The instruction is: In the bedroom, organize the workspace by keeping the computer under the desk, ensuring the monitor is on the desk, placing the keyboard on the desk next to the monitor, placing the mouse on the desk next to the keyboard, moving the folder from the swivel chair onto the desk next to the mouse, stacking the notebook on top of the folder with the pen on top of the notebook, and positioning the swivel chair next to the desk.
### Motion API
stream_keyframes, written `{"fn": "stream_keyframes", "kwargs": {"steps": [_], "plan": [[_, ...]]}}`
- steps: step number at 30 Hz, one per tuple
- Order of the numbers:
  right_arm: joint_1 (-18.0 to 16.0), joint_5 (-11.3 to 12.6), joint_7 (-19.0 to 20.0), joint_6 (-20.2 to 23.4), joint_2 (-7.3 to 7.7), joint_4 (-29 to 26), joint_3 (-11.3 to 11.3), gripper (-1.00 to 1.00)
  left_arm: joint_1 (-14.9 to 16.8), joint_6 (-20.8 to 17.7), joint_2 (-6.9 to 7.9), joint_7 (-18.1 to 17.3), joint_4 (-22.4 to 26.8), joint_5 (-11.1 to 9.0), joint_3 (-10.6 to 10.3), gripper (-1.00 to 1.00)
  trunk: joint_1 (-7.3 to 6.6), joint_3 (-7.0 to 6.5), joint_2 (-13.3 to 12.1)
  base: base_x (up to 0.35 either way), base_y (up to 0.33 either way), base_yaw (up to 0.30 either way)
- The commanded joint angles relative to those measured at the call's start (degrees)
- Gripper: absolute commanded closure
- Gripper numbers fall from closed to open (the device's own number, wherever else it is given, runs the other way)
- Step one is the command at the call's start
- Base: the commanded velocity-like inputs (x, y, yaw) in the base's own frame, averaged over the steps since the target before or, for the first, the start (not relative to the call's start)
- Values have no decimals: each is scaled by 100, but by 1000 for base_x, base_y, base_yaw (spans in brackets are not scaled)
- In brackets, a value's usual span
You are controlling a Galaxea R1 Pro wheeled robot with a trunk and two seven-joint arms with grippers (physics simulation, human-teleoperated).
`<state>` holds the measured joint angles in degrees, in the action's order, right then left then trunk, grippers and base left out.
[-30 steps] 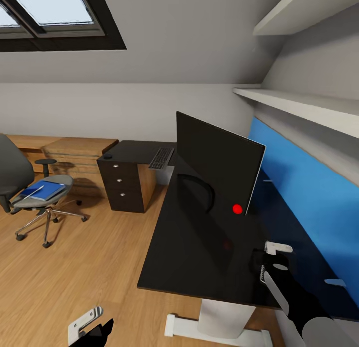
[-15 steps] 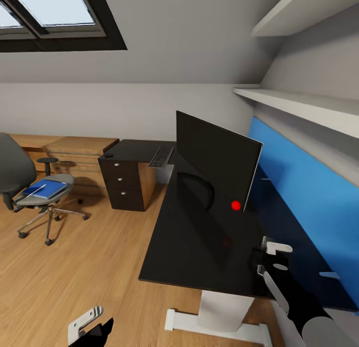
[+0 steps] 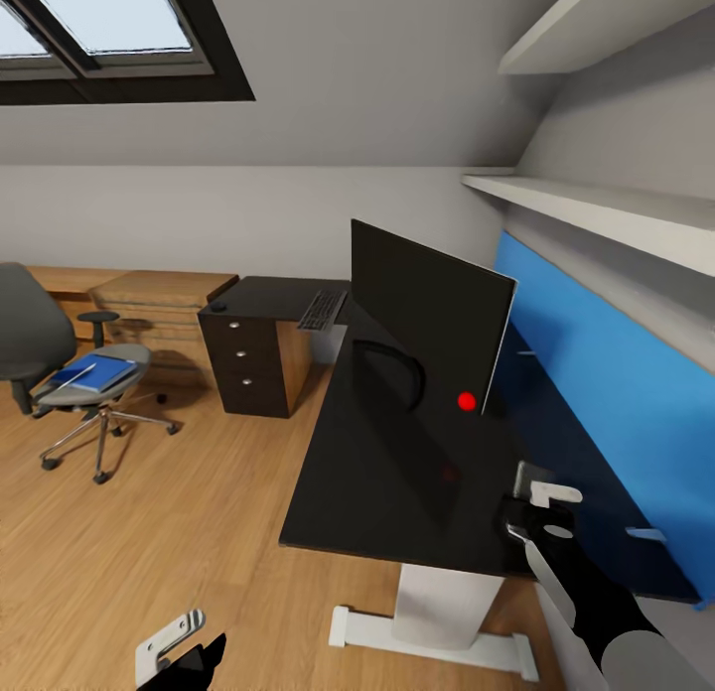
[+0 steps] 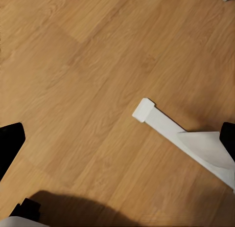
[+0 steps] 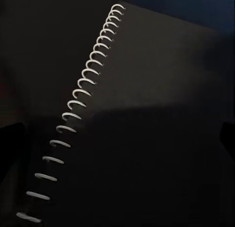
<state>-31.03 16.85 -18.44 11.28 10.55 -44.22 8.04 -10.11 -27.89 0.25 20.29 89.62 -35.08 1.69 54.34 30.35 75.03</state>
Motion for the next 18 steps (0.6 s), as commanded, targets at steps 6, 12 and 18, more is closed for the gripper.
{"fn": "stream_keyframes", "kwargs": {"steps": [6,12,18], "plan": [[1,73,-45,61,9,335,40,-100,1,-15,2,45,11,-60,-2,-100,-1,6,3,-225,0,0],[1,73,-45,59,9,335,41,-100,1,-15,2,45,11,-67,-2,-100,-1,6,3,-69,0,0],[1,72,-45,58,9,335,48,-100,1,-15,2,45,11,-69,-2,-100,-1,6,3,-24,0,0]]}}
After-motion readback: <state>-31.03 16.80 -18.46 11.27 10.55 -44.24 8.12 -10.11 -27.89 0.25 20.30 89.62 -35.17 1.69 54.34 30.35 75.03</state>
